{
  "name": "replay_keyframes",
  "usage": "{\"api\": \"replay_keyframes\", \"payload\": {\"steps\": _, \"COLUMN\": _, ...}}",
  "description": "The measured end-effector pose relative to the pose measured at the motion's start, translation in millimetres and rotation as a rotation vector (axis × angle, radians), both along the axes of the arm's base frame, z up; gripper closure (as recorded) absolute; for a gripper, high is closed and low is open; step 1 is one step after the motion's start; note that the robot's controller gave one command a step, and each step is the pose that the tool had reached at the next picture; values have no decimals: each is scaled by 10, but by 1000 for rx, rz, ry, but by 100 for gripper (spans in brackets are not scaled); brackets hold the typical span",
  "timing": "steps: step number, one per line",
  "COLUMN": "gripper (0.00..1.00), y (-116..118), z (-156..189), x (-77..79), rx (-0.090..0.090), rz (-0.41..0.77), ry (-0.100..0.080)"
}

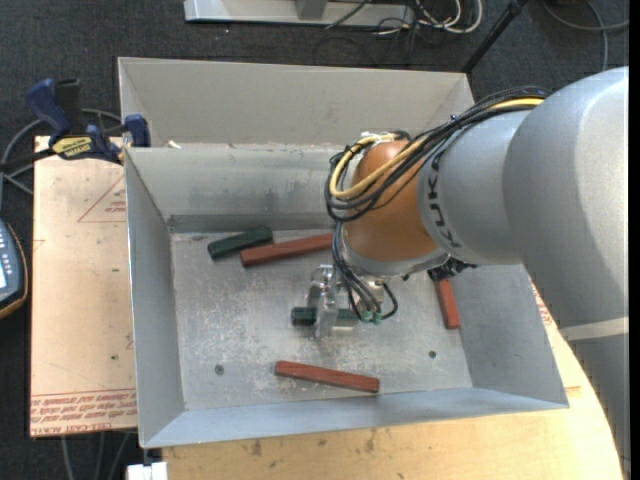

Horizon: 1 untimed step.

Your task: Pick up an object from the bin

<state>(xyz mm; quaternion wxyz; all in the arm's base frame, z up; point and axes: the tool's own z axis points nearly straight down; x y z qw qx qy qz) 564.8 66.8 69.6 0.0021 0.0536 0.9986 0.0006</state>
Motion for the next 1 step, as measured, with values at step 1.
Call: {"api": "replay_keyframes", "payload": {"steps": 1, "gripper": 100, "y": 5, "z": 470, "x": 16, "rx": 1, "rz": 2, "ry": -2}}
